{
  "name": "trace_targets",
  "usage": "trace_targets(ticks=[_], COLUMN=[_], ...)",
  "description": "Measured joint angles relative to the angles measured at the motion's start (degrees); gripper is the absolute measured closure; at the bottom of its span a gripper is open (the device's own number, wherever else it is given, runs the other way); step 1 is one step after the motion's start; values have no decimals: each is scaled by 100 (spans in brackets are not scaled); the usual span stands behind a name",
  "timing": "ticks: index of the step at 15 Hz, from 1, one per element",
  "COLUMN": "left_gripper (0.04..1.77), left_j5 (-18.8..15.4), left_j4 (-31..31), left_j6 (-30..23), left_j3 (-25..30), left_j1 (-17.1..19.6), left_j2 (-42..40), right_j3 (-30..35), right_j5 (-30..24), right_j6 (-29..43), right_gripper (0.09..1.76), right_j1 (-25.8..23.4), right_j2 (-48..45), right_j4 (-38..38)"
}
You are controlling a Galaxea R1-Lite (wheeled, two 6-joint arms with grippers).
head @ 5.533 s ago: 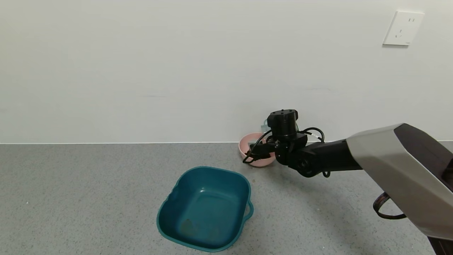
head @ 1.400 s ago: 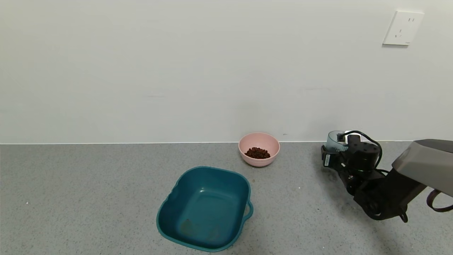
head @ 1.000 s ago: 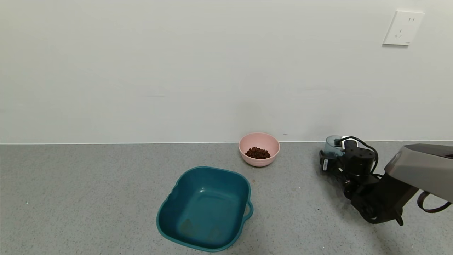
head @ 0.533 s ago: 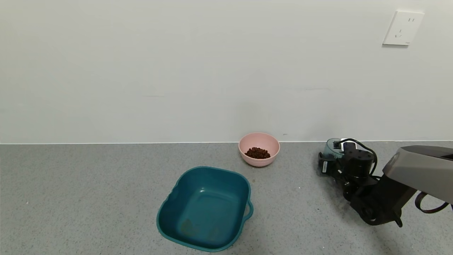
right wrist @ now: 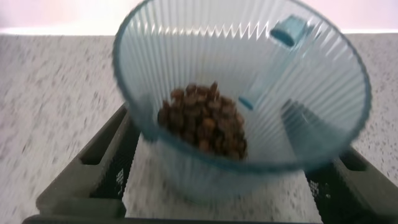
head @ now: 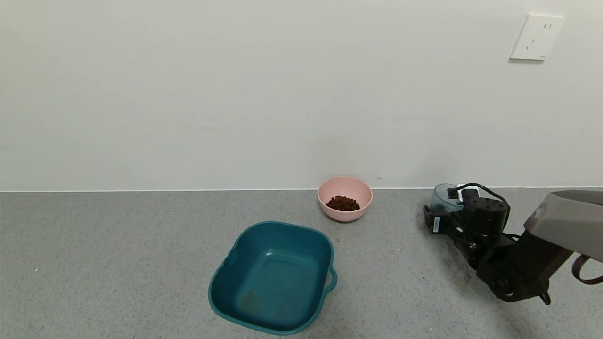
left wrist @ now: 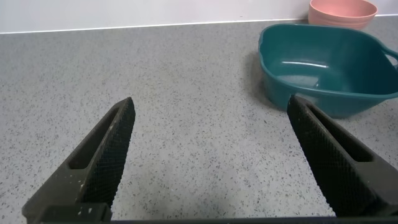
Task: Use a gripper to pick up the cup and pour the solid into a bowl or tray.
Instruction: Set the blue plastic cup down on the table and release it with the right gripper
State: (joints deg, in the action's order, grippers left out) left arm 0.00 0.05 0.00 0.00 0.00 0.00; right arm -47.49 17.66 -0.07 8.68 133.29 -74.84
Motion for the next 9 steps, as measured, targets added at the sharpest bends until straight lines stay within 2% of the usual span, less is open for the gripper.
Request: trace_targets(ticks=[5,9], left_gripper=[5,5], left_j5=[0,0], left_j4=[-2,-2], left_j6=[0,0], left_j3=[0,0], left_j1=[0,0], left_j2=[0,0], right_j3=[439,666], right_j5=[-566,-987], right_j6=[49,51], right_gripper=[18,16], right_j1=[-26,-30], right_j2=[-1008,-2155], right_j4=[1203,2564])
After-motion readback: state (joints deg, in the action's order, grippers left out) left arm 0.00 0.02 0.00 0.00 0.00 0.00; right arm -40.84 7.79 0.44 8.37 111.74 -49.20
